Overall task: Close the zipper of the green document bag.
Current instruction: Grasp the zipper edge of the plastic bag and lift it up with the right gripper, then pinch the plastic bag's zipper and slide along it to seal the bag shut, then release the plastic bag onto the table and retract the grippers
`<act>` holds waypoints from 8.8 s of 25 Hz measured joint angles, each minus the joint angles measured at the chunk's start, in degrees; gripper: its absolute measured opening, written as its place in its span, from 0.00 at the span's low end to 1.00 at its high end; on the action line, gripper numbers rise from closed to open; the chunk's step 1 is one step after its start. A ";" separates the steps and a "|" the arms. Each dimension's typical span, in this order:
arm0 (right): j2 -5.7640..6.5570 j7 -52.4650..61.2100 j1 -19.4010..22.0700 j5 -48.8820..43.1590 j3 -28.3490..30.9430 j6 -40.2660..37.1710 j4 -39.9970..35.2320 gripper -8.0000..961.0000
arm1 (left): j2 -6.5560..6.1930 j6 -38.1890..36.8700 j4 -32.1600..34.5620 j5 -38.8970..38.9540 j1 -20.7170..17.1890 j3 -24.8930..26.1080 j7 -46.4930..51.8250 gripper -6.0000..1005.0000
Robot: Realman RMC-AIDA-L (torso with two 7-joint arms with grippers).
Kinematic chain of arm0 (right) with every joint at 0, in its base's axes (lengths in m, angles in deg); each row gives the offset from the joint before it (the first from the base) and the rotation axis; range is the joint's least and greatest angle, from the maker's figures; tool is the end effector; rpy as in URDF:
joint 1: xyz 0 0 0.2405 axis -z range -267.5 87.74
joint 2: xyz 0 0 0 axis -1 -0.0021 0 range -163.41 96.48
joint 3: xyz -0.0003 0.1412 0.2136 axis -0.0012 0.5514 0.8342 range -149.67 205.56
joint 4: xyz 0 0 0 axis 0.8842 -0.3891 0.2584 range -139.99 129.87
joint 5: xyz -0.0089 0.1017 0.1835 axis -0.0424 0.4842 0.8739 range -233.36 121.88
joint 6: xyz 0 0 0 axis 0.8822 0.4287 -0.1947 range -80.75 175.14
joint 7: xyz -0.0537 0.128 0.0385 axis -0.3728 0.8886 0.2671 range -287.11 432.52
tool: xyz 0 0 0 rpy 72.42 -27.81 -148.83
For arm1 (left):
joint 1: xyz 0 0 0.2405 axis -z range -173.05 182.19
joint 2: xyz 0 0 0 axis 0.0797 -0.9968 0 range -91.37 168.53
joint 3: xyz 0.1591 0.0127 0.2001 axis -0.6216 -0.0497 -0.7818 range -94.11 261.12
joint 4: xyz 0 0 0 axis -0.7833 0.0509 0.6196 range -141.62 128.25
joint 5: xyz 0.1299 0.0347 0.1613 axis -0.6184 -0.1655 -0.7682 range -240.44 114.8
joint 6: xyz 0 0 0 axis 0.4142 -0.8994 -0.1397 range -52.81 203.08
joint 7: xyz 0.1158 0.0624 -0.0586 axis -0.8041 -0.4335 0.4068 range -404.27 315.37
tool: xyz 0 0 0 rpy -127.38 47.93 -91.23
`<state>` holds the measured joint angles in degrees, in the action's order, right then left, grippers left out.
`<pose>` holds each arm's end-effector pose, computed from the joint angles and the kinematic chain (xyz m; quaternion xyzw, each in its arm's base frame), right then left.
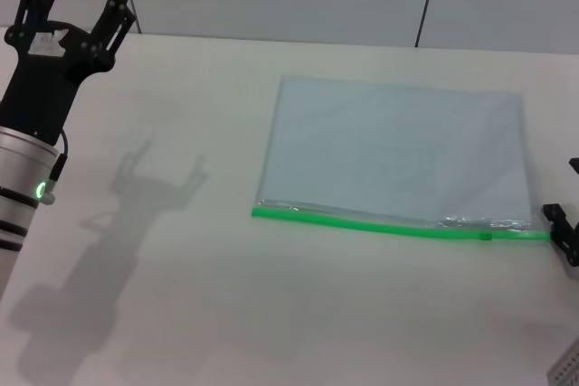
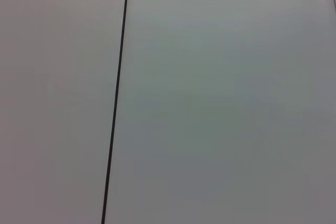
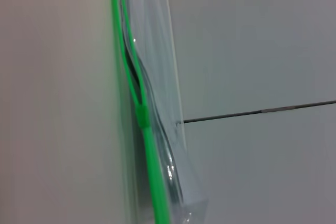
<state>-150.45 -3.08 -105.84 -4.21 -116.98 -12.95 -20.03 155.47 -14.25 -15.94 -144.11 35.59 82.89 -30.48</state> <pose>0.3617 0.2751 -0.0478 -0.7486 -0.2833 -0.1978 0.5659 -0.2792 0.3337 0.0162 -0.6528 -0.1435 -0.4583 0.5858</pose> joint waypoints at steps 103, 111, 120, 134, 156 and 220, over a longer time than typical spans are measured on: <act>0.88 6.17 -10.67 -0.23 -11.88 2.74 -11.63 0.06 | 0.62 19.06 -7.18 -16.40 8.37 -17.72 -36.44 0.72; 0.70 5.73 -10.68 -0.30 -13.34 2.51 -12.02 0.06 | 0.69 19.13 -7.36 -16.43 8.44 -17.36 -42.23 0.72; 0.70 5.68 -10.67 -0.30 -13.44 2.49 -12.11 0.06 | 0.79 19.16 -8.49 -16.28 8.88 -17.31 -49.62 0.71; 0.70 5.64 -10.71 -0.29 -13.46 2.72 -12.10 0.06 | 0.80 19.16 -9.30 -16.09 8.88 -17.31 -54.73 0.33; 0.82 6.12 -10.95 -0.12 -14.13 2.59 -11.59 0.06 | 0.80 20.72 -9.31 -15.90 8.76 -16.45 -55.07 0.09; 0.87 65.23 -5.62 -0.51 10.35 -28.72 1.56 0.40 | 0.17 2.33 -5.68 -6.85 1.88 1.58 -15.24 0.65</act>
<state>-149.57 62.15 -111.46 -4.72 -106.63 -41.67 -18.47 155.64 -11.91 -21.63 -150.96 37.48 84.47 -45.72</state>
